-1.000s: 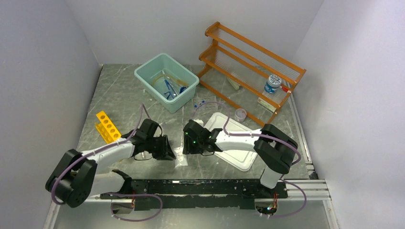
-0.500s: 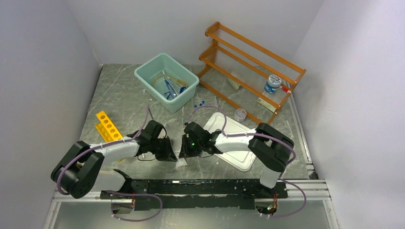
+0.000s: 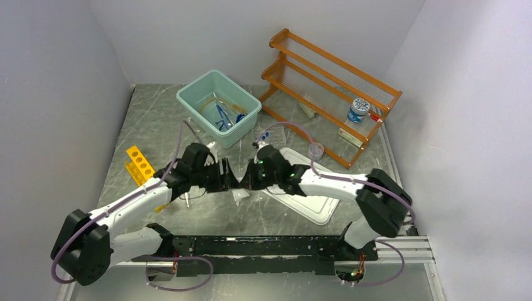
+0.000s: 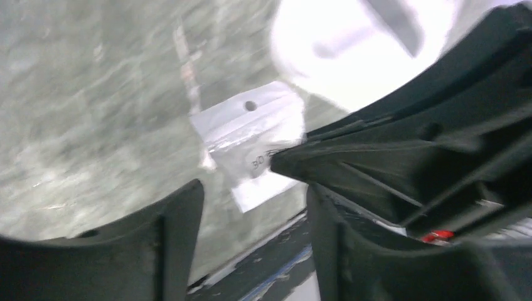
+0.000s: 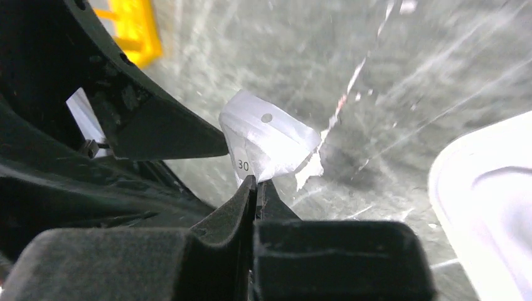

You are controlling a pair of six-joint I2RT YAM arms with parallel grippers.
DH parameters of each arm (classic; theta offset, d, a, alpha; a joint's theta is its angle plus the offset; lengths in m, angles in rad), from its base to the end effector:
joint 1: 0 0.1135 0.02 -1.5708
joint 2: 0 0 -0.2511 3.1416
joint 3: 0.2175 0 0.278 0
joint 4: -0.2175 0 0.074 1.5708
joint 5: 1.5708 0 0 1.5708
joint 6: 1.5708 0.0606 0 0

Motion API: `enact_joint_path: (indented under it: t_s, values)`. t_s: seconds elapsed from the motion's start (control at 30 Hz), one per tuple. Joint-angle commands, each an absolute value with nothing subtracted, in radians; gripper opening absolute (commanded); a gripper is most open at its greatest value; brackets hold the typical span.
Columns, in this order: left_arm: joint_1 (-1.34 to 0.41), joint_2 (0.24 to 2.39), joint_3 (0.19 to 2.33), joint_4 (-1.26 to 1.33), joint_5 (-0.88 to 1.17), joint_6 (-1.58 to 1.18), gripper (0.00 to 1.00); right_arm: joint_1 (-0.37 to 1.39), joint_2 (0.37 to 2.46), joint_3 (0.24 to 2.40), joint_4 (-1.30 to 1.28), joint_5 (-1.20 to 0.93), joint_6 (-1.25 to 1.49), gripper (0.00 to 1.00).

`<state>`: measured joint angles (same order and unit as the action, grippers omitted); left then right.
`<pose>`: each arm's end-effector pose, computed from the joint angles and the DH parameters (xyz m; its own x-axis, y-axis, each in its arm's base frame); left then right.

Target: Organize the chemistry lab equipment

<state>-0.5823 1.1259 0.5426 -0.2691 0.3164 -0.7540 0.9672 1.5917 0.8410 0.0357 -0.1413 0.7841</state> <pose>0.2052 -0.1577 0.1416 -0.9332 -0.1644 -0.3194 0.0752 0.7799 -0.6213 0.2006 0.3060 0.1354 -0.8817 -0.0471 -0.4694 -0.3570 0.7171 0.5986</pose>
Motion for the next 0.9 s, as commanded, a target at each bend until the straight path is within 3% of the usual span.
enact_joint_path:
  t_s: [0.0,0.03,0.13,0.37,0.57,0.87]
  values:
    - [-0.552,1.104,0.762,-0.344,0.405,-0.634,0.77,0.868,1.432,0.796,0.134,-0.209,0.701,0.0]
    - [-0.55,1.123,0.834,-0.404,0.412,-0.594,0.83,0.832,1.401,0.787,0.155,-0.243,0.696,0.0]
    - [-0.548,1.172,1.003,-0.49,0.447,-0.515,0.87,0.747,1.322,0.791,0.188,-0.331,0.687,0.0]
    - [-0.536,1.185,1.051,-0.392,0.574,-0.52,0.86,0.61,1.218,0.857,0.206,-0.419,0.693,0.0]
    - [-0.524,1.195,0.967,-0.133,0.786,-0.663,0.75,0.503,1.198,0.858,0.312,-0.581,0.749,0.0]
    - [-0.525,1.212,0.95,0.028,0.814,-0.727,0.54,0.481,1.194,0.86,0.376,-0.702,0.796,0.0]
